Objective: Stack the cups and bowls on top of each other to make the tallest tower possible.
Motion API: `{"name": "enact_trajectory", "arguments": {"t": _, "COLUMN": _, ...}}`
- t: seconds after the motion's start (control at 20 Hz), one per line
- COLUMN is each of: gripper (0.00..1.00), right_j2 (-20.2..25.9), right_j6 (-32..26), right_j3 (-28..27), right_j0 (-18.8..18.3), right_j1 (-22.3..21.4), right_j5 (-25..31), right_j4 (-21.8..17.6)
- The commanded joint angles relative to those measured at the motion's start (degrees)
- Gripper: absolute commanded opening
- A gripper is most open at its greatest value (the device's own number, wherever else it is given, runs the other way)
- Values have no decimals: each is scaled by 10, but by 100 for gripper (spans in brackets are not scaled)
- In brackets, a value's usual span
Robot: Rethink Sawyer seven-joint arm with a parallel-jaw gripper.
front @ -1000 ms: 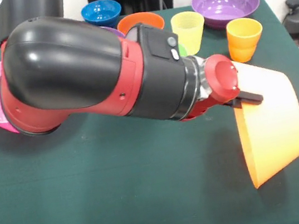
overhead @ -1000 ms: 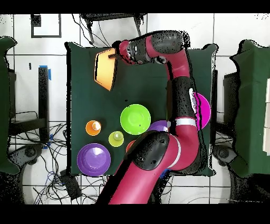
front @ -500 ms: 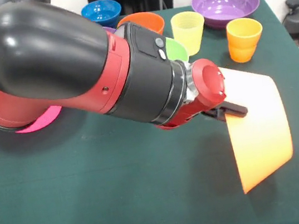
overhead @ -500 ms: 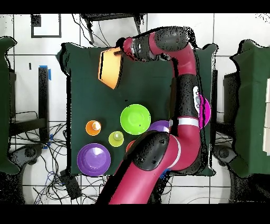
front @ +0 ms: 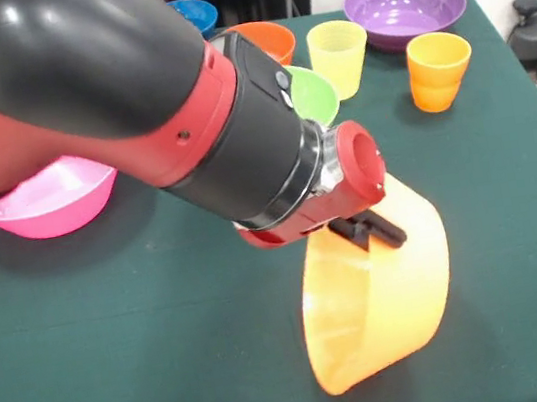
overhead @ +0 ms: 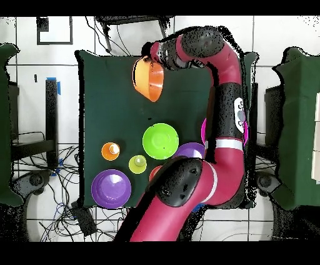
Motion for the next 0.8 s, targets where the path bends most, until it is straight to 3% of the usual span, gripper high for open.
{"name": "enact_trajectory", "arguments": {"t": 0.05, "gripper": 0, "right_j2": -39, "right_j6": -233, "right_j3": 33, "right_j0": -15, "right_j1": 17, "right_j5": -67, "right_j4": -117}}
{"name": "enact_trajectory", "arguments": {"t": 0.4, "gripper": 0, "right_j2": -18, "right_j6": -213, "right_j3": 44, "right_j0": -23, "right_j1": 23, "right_j5": -37, "right_j4": -104}}
{"name": "enact_trajectory", "arguments": {"t": 0.8, "gripper": 0, "right_j2": 20, "right_j6": -120, "right_j3": 101, "right_j0": -27, "right_j1": 13, "right_j5": 19, "right_j4": -20}}
